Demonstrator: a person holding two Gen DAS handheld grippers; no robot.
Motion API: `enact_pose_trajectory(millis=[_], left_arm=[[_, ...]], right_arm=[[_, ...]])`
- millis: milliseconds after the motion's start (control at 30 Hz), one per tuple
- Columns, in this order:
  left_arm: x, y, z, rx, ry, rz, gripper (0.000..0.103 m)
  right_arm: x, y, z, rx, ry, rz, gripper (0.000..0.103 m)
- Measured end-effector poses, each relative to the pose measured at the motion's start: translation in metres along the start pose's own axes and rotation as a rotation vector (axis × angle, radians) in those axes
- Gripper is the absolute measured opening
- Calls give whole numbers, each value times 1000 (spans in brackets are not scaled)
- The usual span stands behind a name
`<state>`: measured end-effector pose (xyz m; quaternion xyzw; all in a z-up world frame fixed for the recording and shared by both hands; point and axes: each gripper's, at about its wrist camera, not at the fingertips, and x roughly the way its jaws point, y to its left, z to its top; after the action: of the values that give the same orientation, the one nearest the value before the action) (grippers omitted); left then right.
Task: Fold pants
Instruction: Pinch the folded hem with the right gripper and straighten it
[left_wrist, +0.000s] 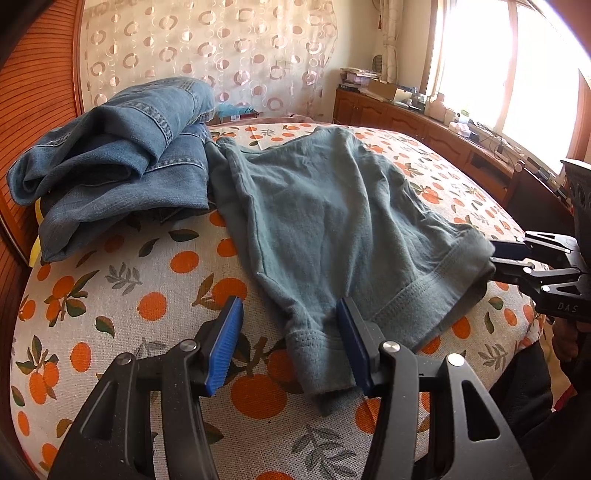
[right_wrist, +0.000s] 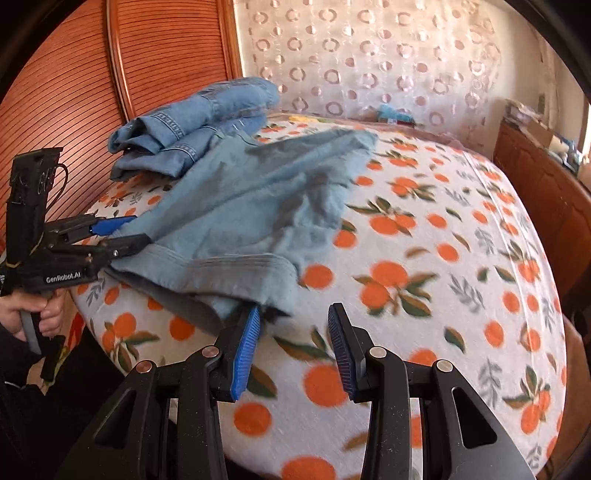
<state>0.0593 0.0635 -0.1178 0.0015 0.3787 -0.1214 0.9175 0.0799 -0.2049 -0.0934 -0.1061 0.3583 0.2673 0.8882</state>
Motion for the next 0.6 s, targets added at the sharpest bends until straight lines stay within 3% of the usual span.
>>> enact_pose_trajectory(millis=[33,133,400,600], left_arm=[[0,0,0,0,0,0,54],[-1,0,0,-1,-3,1,54],[0,-1,1,-2,0,6,54],[1,0,2,-3,-1,5,54]], right_arm=[[0,1,0,-3,-9,5,21],[-4,-3,-3,35,-23,35,4],[-26,-2,-16,46,-42,65,2],[-27,-3,-31,63,9,84,2]])
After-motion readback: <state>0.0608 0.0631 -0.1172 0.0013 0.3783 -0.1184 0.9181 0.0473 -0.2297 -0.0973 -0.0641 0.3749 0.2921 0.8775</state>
